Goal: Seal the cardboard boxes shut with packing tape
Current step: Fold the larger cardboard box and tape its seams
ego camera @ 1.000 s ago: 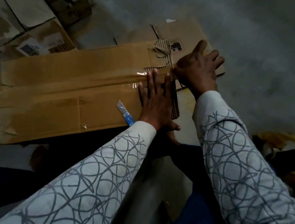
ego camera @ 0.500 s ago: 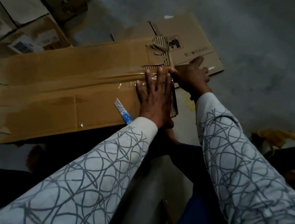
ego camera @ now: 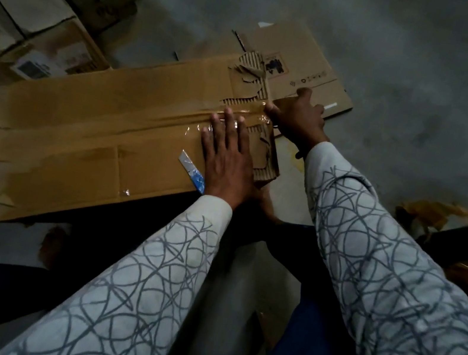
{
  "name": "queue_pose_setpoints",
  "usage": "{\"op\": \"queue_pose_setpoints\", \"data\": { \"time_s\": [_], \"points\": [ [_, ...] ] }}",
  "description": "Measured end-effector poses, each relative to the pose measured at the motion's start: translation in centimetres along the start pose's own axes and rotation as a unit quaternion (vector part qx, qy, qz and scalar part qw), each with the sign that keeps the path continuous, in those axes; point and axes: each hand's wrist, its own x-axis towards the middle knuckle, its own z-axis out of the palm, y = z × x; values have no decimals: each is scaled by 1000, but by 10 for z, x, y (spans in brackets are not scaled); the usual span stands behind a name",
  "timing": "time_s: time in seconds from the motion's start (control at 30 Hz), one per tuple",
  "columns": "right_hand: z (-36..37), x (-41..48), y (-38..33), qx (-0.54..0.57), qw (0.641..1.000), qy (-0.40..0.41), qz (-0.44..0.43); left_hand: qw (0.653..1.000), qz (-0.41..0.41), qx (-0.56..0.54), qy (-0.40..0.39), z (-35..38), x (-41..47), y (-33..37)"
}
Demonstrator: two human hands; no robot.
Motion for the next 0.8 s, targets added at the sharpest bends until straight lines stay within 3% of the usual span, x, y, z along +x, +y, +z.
{"op": "queue_pose_setpoints", "data": {
  "time_s": [0.27,0.33,0.4,0.47,0.5,0.53,0.6,0.67,0.73,0.8],
  "points": [
    [-3,-24,-8,-49,998,48,-14,994,52,-47,-86,-39,-5,-20],
    [-5,-37,-13,-62,995,66,-33,995,45,-89,-21,-42,-22,-26],
    [-12,-49,-17,-63,995,65,-48,978,-4,-162,134,-37,-51,-29],
    [-23,-66,-17,-72,994,50,-63,925,-101,-276,242,-28,-83,-29],
    [-27,-74,-13,-79,993,39,-73,886,-166,-366,232,-25,-97,-28],
    [-29,-82,-8,-85,993,28,-83,829,-241,-469,187,-23,-106,-26],
    [-30,-101,2,-72,993,7,-91,672,-379,-630,86,-19,-116,-25],
    [-27,-126,11,-38,995,-6,-91,555,-435,-709,-5,-19,-118,-27],
    [-20,-147,21,-23,994,-5,-103,501,-416,-754,-84,-18,-116,-31],
    [-11,-167,28,-32,994,-18,-105,498,-392,-766,-109,-21,-113,-34]
  ]
}}
